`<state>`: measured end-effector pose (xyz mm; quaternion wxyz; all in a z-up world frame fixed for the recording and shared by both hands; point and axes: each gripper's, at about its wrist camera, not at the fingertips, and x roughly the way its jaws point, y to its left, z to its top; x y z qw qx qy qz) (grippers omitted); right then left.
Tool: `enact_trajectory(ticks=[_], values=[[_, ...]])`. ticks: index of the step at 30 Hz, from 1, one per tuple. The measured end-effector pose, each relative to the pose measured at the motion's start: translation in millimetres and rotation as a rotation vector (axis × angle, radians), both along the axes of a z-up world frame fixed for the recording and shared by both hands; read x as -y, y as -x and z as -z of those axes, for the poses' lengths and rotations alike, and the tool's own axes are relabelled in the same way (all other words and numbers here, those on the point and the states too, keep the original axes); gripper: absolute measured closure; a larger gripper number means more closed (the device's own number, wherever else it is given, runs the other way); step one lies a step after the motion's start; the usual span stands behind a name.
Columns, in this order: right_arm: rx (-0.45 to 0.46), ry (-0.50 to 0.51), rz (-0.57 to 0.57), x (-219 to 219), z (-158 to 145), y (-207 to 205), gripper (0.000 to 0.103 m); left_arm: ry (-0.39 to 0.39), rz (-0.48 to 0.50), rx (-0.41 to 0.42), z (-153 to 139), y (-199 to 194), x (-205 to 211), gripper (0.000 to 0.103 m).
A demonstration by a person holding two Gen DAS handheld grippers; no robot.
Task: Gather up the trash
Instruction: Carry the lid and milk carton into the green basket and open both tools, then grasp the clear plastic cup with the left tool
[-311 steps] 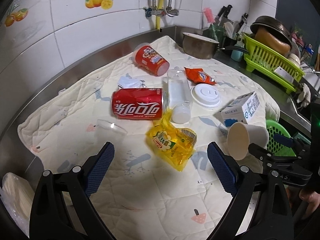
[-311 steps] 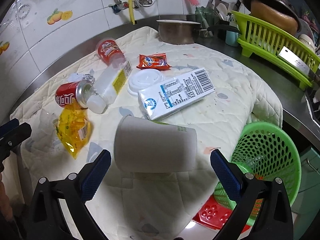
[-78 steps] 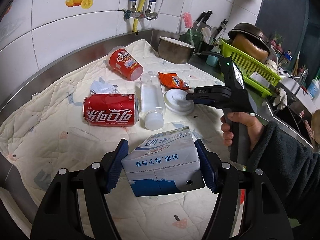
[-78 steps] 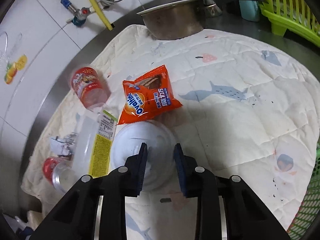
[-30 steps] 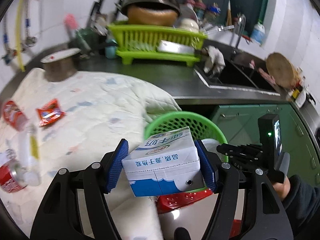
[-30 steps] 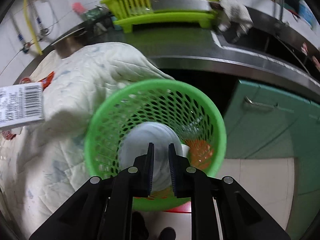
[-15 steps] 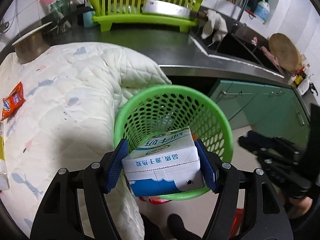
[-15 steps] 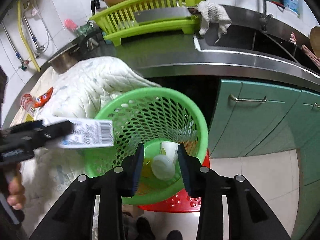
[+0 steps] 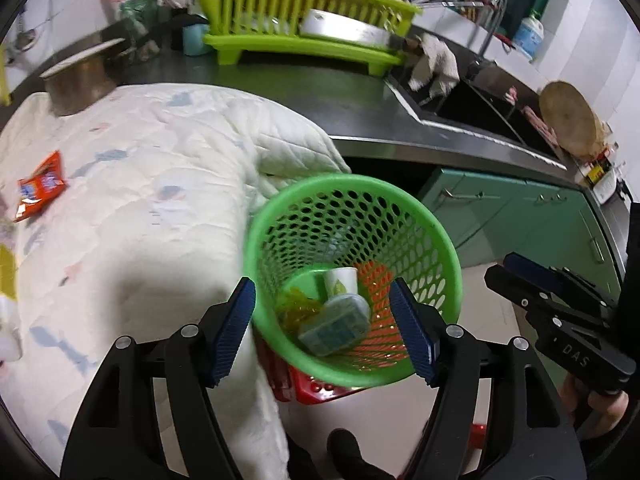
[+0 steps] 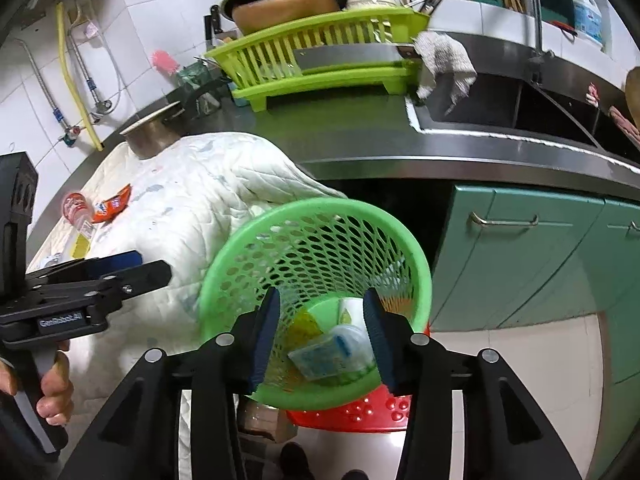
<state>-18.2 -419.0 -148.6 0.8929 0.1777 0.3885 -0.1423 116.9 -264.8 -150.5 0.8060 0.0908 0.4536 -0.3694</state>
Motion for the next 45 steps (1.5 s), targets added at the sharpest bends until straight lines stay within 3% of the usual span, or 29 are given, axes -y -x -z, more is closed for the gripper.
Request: enact_trajectory(ticks=[6,16,26,33,37,45], values=[[0.025,0.014,-0.059,-19,-13,-10,0.049,0.005,-0.09,0.051,-23,3,-46,0.034],[0.065,0.02,-0.229,-72,-34,-44,0.041,-0.003,-0.32,0.112,-45,10,-147,0.034],[0.075,0.006,-0.401,-134,-41,-83,0.038,-0.079,-0.632,0.214,-56,17,-259,0.034],[0.083,0.003,-0.503,-173,-46,-103,0.036,-0.137,-0.837,0.239,-54,6,-338,0.028],[0.082,0.003,-0.552,-193,-46,-114,0.035,-0.169,-0.863,0.217,-43,-3,-360,0.028],[0.069,0.001,-0.614,-221,-43,-135,0.032,-0.191,-0.819,0.134,-10,-24,-378,0.028]])
